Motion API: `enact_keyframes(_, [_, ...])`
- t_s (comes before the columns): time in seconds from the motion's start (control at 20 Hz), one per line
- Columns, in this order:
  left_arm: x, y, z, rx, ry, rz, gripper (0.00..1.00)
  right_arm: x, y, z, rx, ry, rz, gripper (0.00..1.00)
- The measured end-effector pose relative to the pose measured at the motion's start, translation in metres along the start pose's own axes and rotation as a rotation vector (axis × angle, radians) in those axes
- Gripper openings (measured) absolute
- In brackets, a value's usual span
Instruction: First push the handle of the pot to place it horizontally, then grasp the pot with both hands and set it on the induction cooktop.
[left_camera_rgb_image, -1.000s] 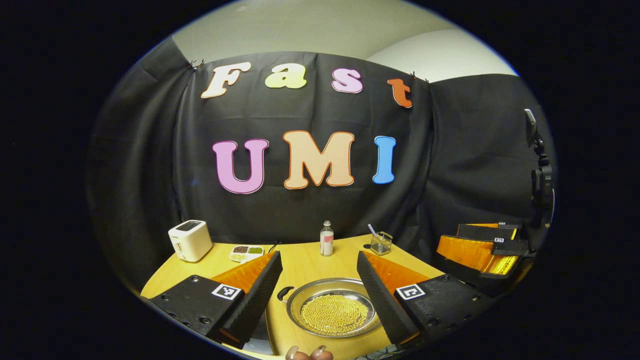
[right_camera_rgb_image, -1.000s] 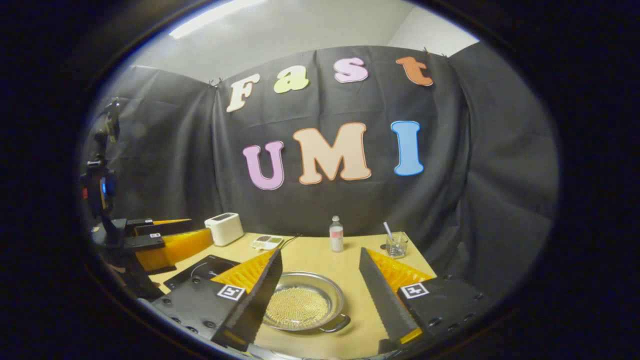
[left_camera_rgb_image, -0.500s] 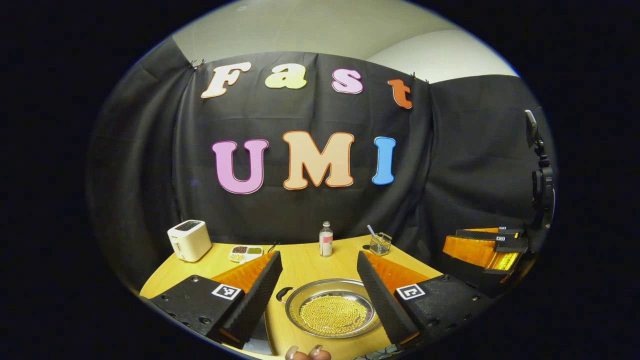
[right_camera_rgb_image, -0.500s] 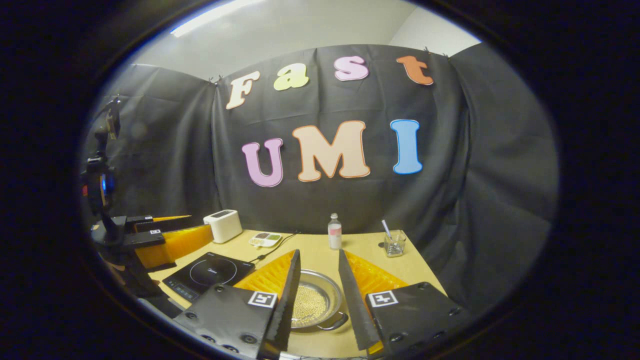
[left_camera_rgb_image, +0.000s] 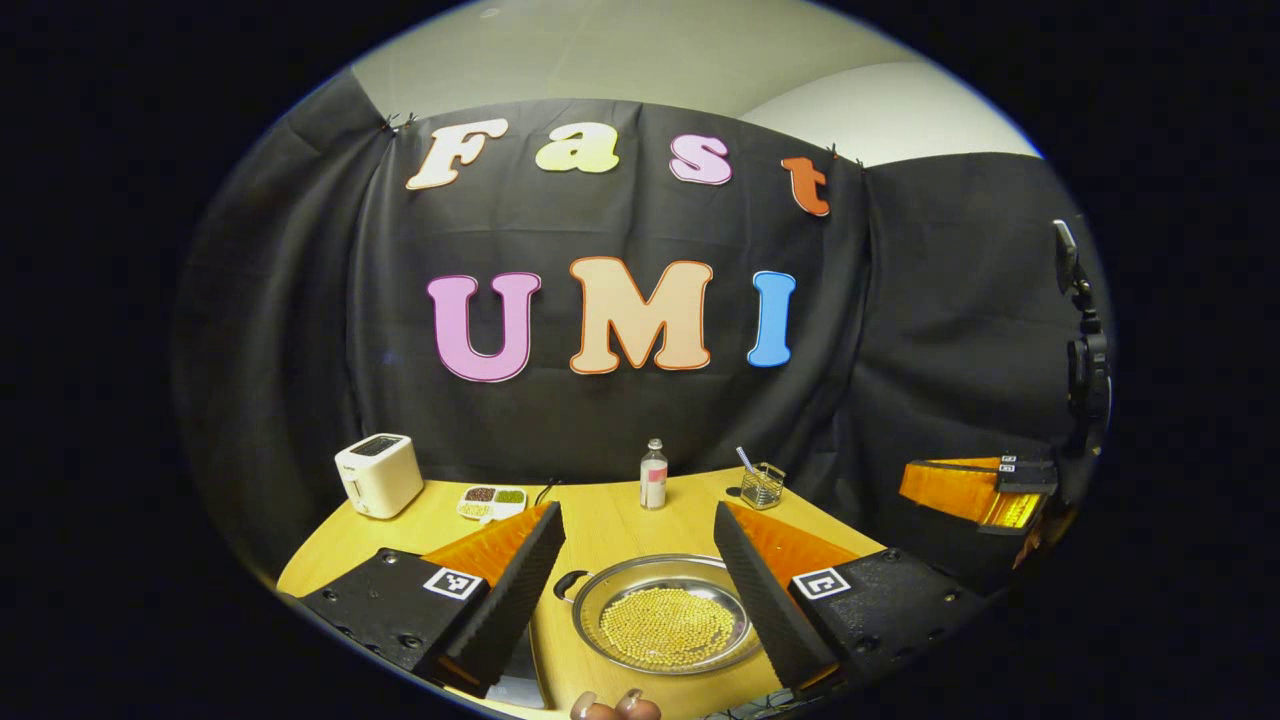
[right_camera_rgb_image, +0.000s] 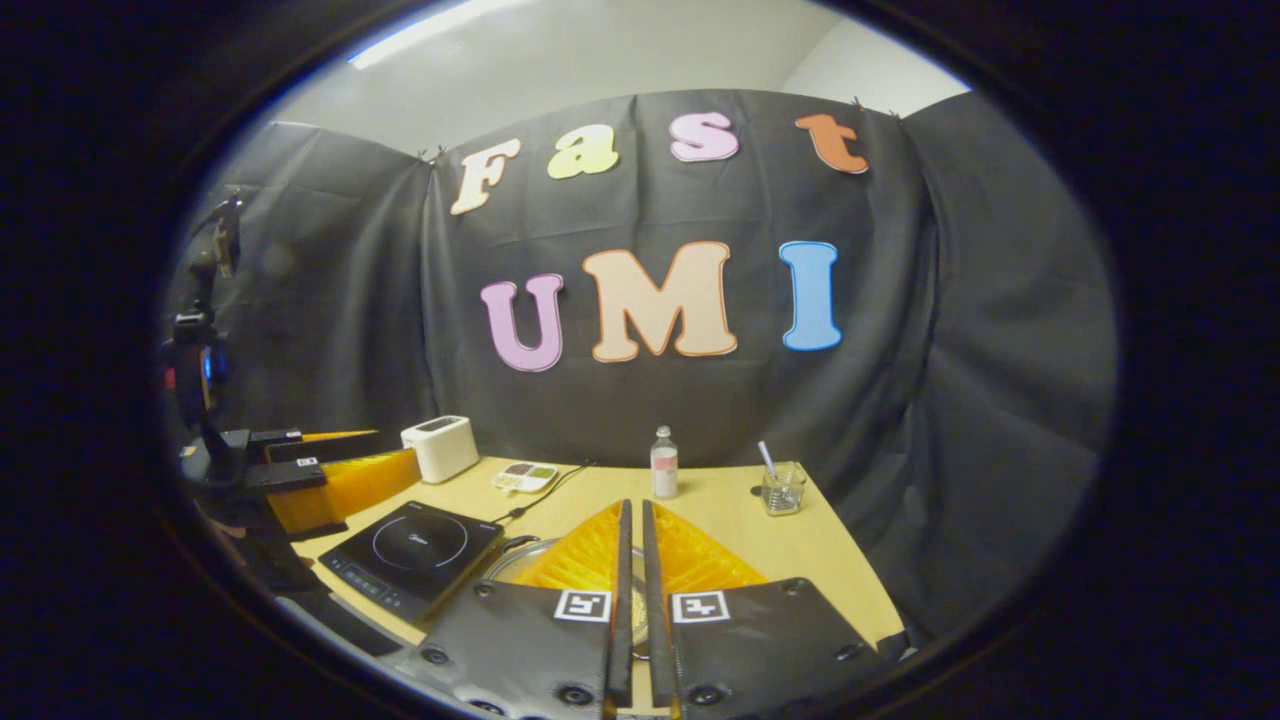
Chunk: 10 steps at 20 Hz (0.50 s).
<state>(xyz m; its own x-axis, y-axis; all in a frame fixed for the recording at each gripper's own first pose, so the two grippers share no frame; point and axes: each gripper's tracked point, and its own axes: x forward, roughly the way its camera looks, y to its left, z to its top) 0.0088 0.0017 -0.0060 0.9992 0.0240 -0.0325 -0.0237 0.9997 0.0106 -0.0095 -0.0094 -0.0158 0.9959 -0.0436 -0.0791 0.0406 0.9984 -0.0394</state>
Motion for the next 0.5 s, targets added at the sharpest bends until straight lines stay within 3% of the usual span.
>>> enact_keyframes(0.2, [-0.002, 0.002, -0.004, 0.005, 0.012, -0.026, 0.97, -0.002, 0.003, -0.002, 0.009, 0.007, -0.019, 0.06])
enact_keyframes(0.25, [-0.003, 0.002, -0.005, 0.008, 0.017, -0.038, 0.97, -0.002, 0.003, -0.004, 0.012, 0.002, -0.027, 0.0])
enact_keyframes(0.45, [-0.006, 0.007, -0.009, 0.0, 0.029, -0.075, 0.97, -0.01, 0.014, -0.007, 0.019, 0.013, -0.041, 0.02])
enact_keyframes(0.5, [-0.006, 0.009, -0.01, -0.003, 0.026, -0.082, 0.97, -0.011, 0.016, -0.009, 0.014, 0.016, -0.051, 0.07])
